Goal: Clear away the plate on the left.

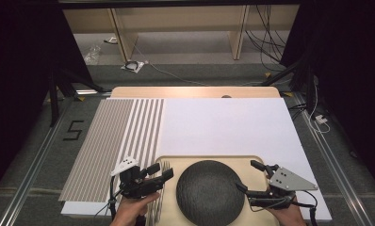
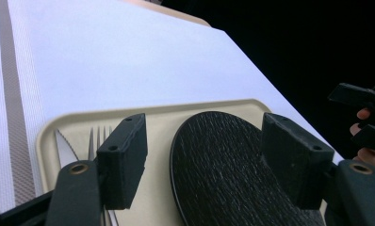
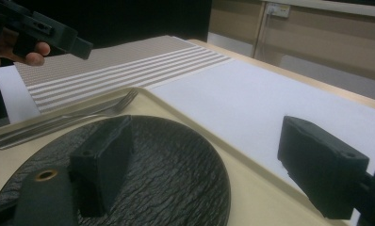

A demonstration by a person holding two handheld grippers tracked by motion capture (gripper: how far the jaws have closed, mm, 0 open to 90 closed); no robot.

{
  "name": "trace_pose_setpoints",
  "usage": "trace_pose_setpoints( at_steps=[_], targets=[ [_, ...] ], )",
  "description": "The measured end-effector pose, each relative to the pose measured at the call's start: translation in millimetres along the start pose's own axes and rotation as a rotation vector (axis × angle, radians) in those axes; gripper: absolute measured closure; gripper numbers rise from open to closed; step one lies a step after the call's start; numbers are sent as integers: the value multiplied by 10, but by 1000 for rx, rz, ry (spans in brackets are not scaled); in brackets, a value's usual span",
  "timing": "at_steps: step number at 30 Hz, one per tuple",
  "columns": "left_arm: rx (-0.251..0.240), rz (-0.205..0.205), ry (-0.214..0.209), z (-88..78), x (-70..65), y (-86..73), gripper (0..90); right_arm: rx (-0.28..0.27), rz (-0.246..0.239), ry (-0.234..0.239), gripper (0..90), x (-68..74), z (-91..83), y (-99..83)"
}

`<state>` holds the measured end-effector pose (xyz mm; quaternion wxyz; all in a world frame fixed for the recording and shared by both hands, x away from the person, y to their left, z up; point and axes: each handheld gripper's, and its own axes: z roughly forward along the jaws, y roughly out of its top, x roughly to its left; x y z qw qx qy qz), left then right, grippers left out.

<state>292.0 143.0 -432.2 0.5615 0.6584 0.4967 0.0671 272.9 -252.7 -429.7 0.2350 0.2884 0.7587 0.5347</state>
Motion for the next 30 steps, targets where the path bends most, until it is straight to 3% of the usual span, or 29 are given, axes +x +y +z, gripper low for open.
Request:
trace_pose_setpoints(
  at_steps=[10,30],
  targets=[
    [-26,127,-14,-41,-44,46,289,-7,5,1,198,-4,0,-1],
    [-49,265,-20,-88,-3,71,239,-13,9,0,198,-4,1,0]
  ],
)
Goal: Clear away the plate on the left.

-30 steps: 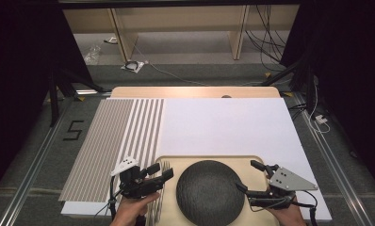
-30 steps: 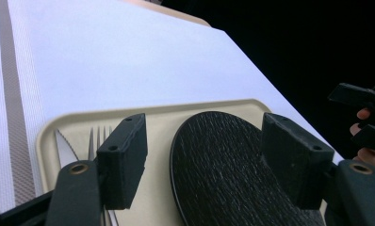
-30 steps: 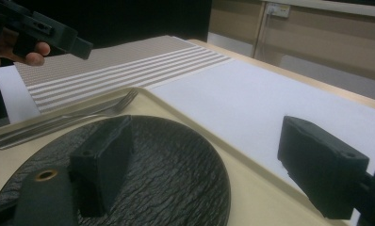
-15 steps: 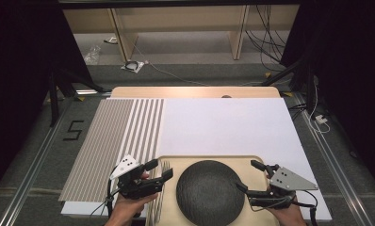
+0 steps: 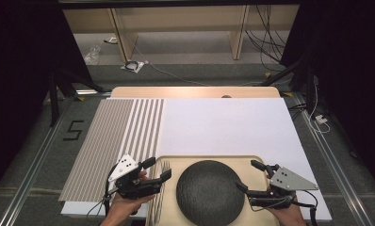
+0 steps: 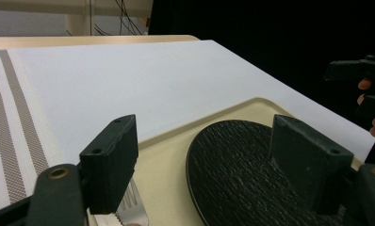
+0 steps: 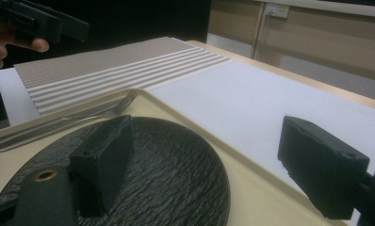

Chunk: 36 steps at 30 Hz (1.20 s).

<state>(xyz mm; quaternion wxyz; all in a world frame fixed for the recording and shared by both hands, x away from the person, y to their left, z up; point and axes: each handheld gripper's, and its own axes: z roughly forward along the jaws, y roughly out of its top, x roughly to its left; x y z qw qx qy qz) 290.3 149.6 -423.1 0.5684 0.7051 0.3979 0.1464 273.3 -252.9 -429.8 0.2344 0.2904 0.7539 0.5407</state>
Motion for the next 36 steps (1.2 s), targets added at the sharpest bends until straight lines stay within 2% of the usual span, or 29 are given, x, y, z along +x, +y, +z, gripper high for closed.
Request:
trace_pose_setpoints(
  at_steps=[3,8,14,17,20,24,36],
  targets=[
    [-3,37,7,-11,-5,-5,224,2,1,-1,198,2,-4,2],
    [-2,46,16,-22,8,-10,204,1,-1,-2,197,2,-4,2],
    [-17,133,24,-36,-21,-24,164,-9,10,2,197,-9,-7,3],
    [-10,135,27,-29,-20,-31,165,-8,10,-1,197,-10,-12,3],
    [-22,149,4,-34,-26,-40,165,-8,10,0,197,-9,-10,3],
    [-34,163,-3,-33,-43,-48,165,-6,12,0,197,-12,-14,4],
    [-42,143,15,-28,-30,-52,159,-8,9,-1,196,-11,-12,2]
  ],
)
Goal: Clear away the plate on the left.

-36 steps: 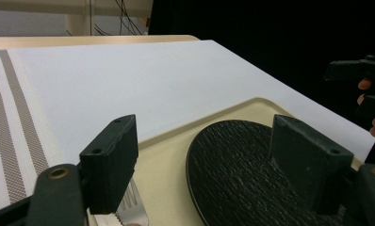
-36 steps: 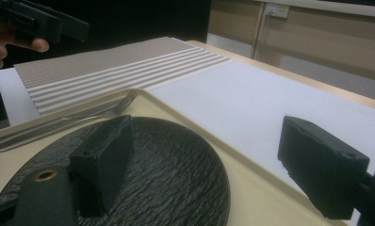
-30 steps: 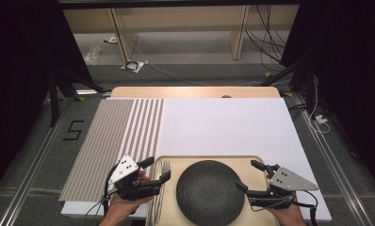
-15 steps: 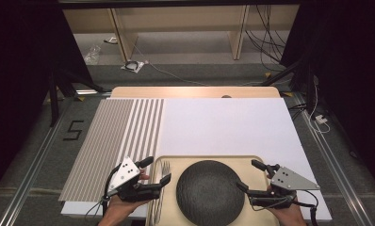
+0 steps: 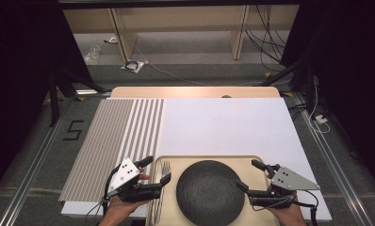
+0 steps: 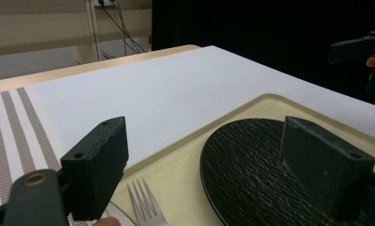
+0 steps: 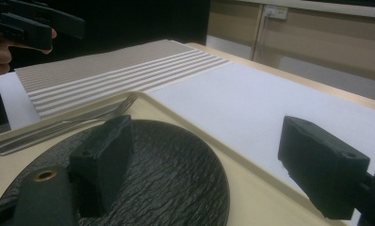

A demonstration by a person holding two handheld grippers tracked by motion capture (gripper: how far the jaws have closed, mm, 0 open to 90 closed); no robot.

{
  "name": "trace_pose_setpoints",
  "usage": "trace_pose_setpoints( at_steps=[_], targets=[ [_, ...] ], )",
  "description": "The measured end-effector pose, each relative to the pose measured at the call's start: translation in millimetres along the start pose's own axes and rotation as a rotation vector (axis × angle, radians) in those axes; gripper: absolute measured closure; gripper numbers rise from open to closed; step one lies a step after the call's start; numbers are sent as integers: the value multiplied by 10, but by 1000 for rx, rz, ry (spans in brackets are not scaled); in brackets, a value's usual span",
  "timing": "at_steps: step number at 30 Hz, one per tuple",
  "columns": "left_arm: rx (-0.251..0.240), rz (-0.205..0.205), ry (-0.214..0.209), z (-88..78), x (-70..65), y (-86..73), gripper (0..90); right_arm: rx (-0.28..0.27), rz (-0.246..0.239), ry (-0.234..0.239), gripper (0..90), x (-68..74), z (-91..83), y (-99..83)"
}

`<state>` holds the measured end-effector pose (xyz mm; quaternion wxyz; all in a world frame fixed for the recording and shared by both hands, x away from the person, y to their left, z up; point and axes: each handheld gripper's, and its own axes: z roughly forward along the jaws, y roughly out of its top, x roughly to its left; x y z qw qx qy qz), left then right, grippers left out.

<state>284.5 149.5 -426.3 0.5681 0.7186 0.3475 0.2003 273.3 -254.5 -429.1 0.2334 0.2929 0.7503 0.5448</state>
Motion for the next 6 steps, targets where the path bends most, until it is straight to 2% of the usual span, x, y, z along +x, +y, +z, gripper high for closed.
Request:
trace_pose_setpoints(
  at_steps=[6],
  targets=[
    [-1,0,-3,-1,0,1,159,0,2,0,196,0,-1,0]
  ],
)
